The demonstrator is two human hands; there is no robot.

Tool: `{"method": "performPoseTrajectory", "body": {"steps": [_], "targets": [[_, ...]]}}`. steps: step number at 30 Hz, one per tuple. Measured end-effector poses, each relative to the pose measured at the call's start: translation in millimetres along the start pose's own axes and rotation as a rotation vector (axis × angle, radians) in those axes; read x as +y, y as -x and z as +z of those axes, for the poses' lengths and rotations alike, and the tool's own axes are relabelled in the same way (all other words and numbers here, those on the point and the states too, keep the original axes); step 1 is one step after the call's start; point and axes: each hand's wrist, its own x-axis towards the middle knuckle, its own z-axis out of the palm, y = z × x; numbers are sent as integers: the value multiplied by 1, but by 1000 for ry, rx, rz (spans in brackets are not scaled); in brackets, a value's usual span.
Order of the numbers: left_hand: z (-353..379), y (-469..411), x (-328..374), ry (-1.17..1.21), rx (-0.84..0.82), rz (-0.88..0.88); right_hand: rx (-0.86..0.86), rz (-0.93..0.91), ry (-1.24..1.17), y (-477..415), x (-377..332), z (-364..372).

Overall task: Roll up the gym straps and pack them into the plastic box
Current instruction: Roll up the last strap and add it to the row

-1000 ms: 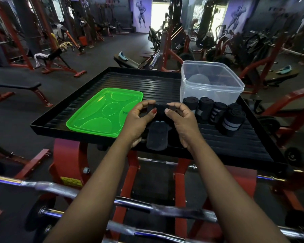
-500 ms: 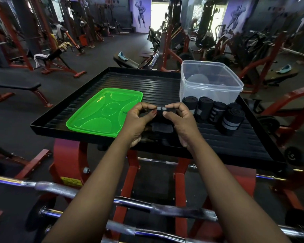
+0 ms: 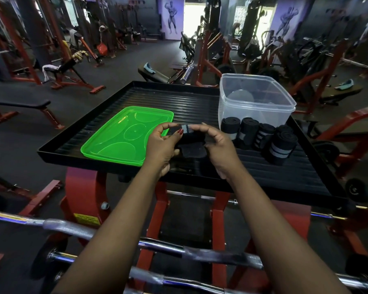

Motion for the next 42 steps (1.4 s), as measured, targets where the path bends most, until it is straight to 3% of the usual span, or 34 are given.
{"method": "performPoseTrajectory", "body": {"steps": [7, 11, 15, 26, 30, 35, 42], "targets": [[2, 2, 5, 103, -7, -50, -47, -87, 287, -2, 7, -4], [2, 0, 3, 71, -7, -50, -84, -89, 269, -1, 3, -2], [2, 1, 2, 21, -55, -67, 19, -37, 163, -3, 8, 0], [4, 2, 1, -47, -169, -134, 190, 4, 332, -5, 12, -5], [4, 2, 2, -80, -187, -151, 200, 28, 283, -4, 10, -5], [3, 4, 2, -76, -245, -99, 231, 84, 51, 0, 1, -6], [1, 6, 0, -92, -303, -94, 176, 101, -23, 1, -1, -6]]}}
